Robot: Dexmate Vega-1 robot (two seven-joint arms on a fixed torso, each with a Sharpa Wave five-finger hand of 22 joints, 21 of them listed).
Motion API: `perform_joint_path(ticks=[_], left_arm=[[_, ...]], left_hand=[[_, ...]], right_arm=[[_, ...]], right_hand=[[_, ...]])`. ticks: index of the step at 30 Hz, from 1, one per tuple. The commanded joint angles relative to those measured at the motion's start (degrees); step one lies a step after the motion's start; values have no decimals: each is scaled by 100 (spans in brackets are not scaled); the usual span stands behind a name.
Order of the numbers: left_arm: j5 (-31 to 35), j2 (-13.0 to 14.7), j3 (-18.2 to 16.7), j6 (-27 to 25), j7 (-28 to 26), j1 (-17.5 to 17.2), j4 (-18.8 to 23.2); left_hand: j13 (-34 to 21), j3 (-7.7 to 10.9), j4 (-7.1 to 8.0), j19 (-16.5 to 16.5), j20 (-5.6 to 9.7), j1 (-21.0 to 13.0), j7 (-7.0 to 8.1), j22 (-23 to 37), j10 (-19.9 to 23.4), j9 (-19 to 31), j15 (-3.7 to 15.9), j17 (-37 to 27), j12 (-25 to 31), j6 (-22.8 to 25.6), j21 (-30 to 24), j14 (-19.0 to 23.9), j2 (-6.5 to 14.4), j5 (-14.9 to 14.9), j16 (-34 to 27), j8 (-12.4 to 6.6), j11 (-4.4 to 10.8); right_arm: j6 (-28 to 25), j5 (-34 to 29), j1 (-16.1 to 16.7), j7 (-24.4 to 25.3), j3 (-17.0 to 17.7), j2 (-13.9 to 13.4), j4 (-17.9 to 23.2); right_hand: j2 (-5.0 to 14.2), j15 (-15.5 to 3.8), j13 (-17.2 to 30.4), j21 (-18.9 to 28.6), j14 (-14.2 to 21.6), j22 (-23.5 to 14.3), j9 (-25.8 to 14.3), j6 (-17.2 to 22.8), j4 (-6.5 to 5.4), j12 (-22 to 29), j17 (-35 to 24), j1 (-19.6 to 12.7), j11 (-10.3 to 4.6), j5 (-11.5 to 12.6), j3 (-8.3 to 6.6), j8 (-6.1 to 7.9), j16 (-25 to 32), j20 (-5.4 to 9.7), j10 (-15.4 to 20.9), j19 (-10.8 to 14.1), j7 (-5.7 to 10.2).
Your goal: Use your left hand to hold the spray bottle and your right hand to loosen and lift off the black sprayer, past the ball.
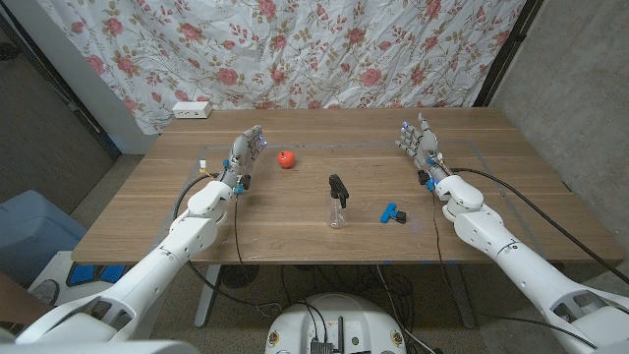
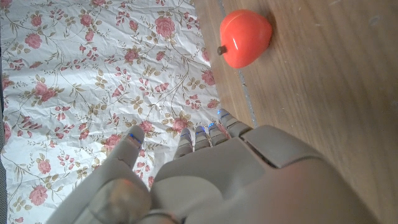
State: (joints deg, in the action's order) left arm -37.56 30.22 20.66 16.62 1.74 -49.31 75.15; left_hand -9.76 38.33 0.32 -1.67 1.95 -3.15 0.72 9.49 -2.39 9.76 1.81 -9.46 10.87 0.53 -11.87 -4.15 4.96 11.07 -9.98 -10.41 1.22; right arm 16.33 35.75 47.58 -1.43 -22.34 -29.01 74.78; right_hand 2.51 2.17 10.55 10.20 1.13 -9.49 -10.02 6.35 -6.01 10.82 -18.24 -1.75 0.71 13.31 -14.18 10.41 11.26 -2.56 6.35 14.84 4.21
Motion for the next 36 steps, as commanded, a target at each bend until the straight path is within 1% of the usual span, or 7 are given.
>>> perform_joint_path(ticks=[1,11,17,23,24,30,36], left_arm=[[-15,131,1,-84,68,-136,135],[92,235,112,-229,189,-19,295],[117,265,153,-275,253,21,322],[162,341,156,-351,122,-120,633],[150,368,156,-377,132,-147,690],[129,477,125,-457,13,-389,1069],[87,622,132,-504,145,-522,1284]], left_hand=[[-23,57,-176,-62,129,-121,70,9,66,10,61,-8,59,74,16,23,101,8,-42,-46,60],[-24,83,-465,-85,147,-266,106,8,162,8,122,-10,66,218,59,91,17,-34,-40,-73,145],[-25,81,-547,-84,149,-297,136,9,183,9,129,-11,63,256,72,102,-11,-47,-36,-72,167],[-26,80,-641,-99,151,-334,157,10,255,10,139,-12,79,326,79,121,-37,-60,-35,-83,212],[-27,83,-684,-110,152,-355,169,10,271,11,168,-12,79,355,80,139,-47,-64,-38,-86,221],[-29,98,-769,-161,148,-408,186,11,321,12,204,-13,85,394,72,176,-43,-71,-43,-87,233],[-31,119,-853,-186,153,-472,190,11,360,14,210,-13,87,429,75,198,-32,-78,-41,-89,269]], right_arm=[[5,-171,78,153,-101,18,143],[252,-125,172,151,-49,106,83],[227,-173,238,243,-31,52,185],[206,-226,221,222,-8,-55,206],[217,-225,218,219,-2,-56,197],[292,-204,174,150,4,-24,73],[323,-224,150,79,-11,-45,13]], right_hand=[[40,56,21,28,-21,-9,-20,34,8,29,-20,-3,1,28,-48,31,34,15,26,34,14],[43,54,19,25,-22,-8,-19,34,24,25,10,-21,5,36,-55,31,30,24,23,10,13],[50,43,18,27,-23,-8,-18,40,35,28,29,-34,7,41,-62,34,28,25,32,7,14],[57,43,17,27,-24,-8,-18,49,43,29,42,-46,7,45,-69,37,26,32,40,2,17],[58,42,17,27,-25,-8,-18,50,45,29,45,-48,2,45,-71,37,26,36,39,1,16],[69,28,16,32,-15,-7,-17,55,57,33,63,-64,10,50,-82,38,28,44,53,5,21],[81,22,16,38,-1,-7,-17,68,69,37,82,-79,6,53,-93,42,31,57,70,15,24]])
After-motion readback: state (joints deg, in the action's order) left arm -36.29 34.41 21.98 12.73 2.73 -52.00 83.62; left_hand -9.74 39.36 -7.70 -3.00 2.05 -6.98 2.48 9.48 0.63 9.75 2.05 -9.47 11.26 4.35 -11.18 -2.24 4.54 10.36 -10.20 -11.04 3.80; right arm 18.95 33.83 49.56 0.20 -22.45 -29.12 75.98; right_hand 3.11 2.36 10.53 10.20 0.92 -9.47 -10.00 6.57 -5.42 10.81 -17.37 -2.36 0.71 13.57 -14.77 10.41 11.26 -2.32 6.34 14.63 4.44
